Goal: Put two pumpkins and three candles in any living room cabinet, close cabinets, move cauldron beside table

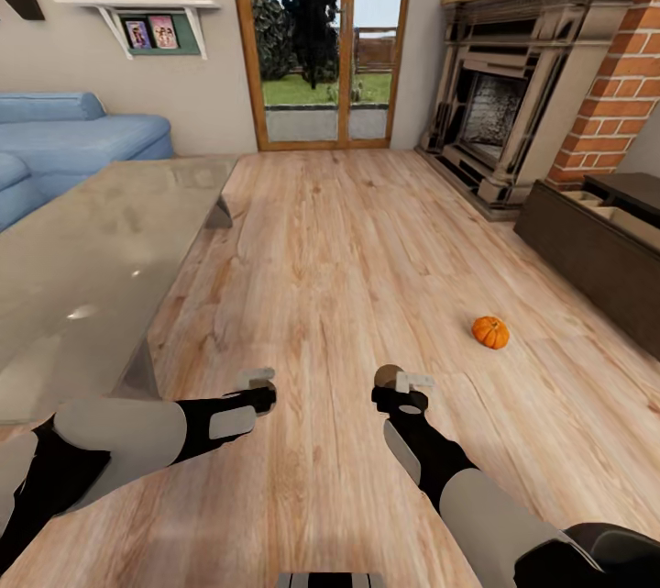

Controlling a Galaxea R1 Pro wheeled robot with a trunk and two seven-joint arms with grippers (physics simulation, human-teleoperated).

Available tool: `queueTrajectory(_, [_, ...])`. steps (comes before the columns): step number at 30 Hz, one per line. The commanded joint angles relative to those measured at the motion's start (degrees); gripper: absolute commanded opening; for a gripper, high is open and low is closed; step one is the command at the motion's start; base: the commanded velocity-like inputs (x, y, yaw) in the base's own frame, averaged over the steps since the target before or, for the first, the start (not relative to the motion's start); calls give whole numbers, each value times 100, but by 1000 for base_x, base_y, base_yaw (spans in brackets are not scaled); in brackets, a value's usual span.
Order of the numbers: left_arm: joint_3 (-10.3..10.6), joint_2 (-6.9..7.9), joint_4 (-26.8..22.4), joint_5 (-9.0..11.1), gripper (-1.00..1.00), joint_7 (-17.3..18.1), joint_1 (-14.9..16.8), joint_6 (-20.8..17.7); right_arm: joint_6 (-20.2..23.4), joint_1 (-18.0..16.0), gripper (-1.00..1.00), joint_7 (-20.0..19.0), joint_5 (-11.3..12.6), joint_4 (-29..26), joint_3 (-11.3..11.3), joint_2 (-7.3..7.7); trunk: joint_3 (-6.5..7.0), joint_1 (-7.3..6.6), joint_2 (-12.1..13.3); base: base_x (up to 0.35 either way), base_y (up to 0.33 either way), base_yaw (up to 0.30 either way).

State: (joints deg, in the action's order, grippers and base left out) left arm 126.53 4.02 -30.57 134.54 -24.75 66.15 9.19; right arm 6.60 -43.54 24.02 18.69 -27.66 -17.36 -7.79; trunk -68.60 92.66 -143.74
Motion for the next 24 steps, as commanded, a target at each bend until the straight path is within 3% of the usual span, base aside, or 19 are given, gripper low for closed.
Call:
queueTrajectory(1, [38, -2, -20, 46, -100, -3, 12, 48, 35, -5, -100, 50, 21, -12, -48, 5, -5, 2, -3, 343, 72, 0])
queueTrajectory(24, [45, -33, -20, 46, -100, -12, 12, 48, 35, -5, -100, 33, 21, -12, -34, 13, -5, 2, -3, 343, 42, -19])
